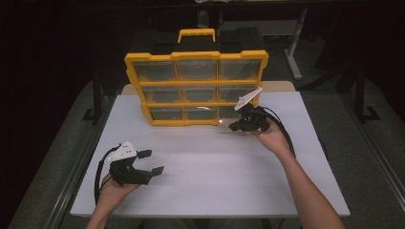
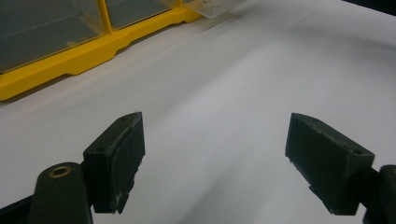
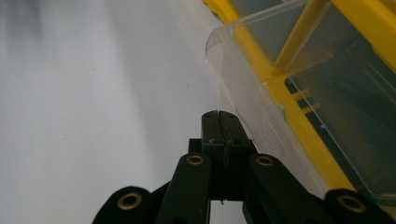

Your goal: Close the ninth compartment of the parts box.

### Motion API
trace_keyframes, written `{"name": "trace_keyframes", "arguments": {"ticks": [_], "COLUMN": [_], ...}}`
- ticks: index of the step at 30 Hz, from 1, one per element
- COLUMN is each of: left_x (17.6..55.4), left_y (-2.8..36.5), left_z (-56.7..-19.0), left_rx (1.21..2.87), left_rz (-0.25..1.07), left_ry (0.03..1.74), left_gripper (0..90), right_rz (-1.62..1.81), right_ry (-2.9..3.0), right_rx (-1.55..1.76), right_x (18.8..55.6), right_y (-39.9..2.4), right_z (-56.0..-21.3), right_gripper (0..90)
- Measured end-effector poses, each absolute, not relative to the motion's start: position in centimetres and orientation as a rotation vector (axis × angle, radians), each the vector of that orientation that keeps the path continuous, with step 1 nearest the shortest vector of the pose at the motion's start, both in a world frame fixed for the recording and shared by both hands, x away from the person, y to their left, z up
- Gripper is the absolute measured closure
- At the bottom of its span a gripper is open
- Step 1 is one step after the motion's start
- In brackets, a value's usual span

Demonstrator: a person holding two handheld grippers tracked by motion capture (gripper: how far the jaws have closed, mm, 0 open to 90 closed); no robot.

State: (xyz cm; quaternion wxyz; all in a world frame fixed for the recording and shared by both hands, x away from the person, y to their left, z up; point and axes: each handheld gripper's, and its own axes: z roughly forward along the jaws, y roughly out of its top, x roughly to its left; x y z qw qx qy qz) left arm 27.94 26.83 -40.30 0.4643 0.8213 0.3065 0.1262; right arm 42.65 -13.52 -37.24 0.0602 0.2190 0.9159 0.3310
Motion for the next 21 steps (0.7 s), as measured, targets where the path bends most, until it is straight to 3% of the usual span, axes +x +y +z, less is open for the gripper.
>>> {"name": "trace_keyframes", "arguments": {"ticks": [21], "left_x": [27.9], "left_y": [26.8], "left_z": [-40.3], "left_rx": [2.009], "left_rz": [0.308], "left_ry": [0.761], "left_gripper": [19.8], "right_rz": [0.991], "right_ry": [2.744], "right_rx": [0.689], "right_x": [43.7], "right_y": [-13.5], "right_z": [-37.3], "right_gripper": [88.7]}}
